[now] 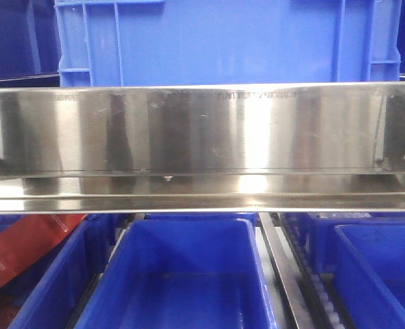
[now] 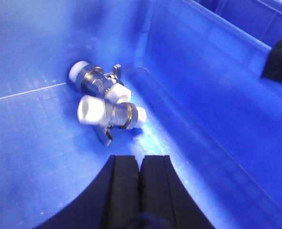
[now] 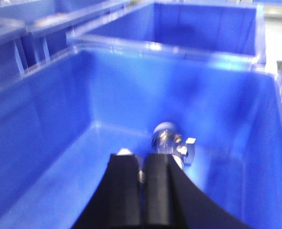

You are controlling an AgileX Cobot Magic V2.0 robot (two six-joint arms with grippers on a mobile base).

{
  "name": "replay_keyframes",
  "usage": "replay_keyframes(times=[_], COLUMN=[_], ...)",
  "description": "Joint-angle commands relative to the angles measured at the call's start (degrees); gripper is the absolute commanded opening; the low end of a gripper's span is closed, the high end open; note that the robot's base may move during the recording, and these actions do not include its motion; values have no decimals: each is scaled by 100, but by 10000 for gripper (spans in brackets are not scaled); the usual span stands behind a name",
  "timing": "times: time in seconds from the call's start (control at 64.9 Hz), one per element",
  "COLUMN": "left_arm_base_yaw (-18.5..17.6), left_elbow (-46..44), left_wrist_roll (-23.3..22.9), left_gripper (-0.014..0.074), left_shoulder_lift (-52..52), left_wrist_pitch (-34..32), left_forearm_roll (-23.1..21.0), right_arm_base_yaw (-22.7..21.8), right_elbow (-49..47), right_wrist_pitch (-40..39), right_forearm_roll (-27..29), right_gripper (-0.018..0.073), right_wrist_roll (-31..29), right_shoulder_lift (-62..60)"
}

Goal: Place valve from conveyor to right shelf box
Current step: 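Raise both empty grippers up out of the blue box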

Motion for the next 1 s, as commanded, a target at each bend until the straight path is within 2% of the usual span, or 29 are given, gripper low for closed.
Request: replay_keyframes(times=[0.0,0.154,0.277,0.385,0.524,0.77,0.893,0.986], left_arm_base_yaw=[25,25,15,3,3,3,36,154], left_elbow=[-72,157,795,1614,2898,4730,5535,6114], left_wrist_roll=[-34,-34,-19,11,11,11,11,11], left_gripper=[-111,-111,-111,-111,-111,-111,-111,-111], left_shoulder_lift=[-266,-751,-1265,-1846,-2685,-4286,-5116,-5724], left_wrist_pitch=[-107,-589,-1084,-1758,-2772,-2907,-2930,-2930], left_forearm_roll=[-38,-38,-26,31,31,39,341,342], right_arm_base_yaw=[-11,-11,-11,-11,-11,-11,-11,-11], right_elbow=[-31,301,1050,1892,2718,3727,4310,4731], right_wrist_pitch=[-121,-443,-890,-1369,-1850,-1850,-1947,-2040], right_forearm_roll=[19,19,19,-15,-436,-504,-504,-504], right_gripper=[-168,-168,-168,-168,-168,-168,-168,-168], right_wrist_roll=[-30,-30,-30,-30,-30,-30,-30,-30], right_shoulder_lift=[-152,-408,-860,-1459,-2214,-3399,-3892,-4273])
